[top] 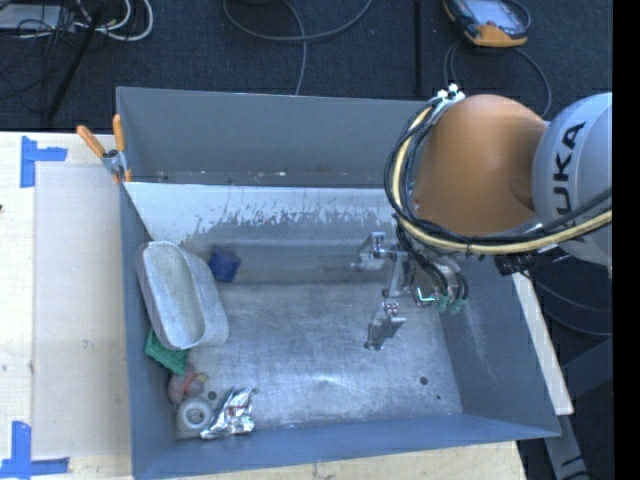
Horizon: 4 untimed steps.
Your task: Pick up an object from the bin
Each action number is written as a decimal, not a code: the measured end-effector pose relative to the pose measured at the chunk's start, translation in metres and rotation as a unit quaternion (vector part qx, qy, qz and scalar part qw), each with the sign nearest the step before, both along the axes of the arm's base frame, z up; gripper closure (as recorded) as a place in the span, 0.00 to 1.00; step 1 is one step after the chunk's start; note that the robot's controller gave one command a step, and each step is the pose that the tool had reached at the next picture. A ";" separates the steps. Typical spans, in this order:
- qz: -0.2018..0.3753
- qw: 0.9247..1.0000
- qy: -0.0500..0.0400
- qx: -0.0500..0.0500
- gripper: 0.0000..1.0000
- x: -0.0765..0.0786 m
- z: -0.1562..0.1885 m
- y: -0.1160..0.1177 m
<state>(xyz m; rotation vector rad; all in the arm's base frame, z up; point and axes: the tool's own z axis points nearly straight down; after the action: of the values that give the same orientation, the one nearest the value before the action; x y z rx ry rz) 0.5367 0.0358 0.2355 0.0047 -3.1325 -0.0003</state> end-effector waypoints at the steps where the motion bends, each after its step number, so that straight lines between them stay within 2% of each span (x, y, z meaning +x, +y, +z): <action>1: 0.071 0.997 0.000 0.001 0.00 -0.036 -0.096 0.090; 2: 0.068 0.998 -0.007 0.001 0.00 -0.053 -0.162 0.139; 3: 0.075 0.997 -0.014 0.000 0.00 -0.062 -0.162 0.197; 4: 0.071 0.997 -0.003 -0.003 1.00 -0.067 -0.164 0.194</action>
Offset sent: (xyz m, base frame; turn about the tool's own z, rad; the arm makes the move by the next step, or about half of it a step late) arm -0.0326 0.0857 -0.0909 -0.1331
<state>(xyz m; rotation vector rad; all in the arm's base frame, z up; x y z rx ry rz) 0.4701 0.2299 0.0712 0.2287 -3.1298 0.0086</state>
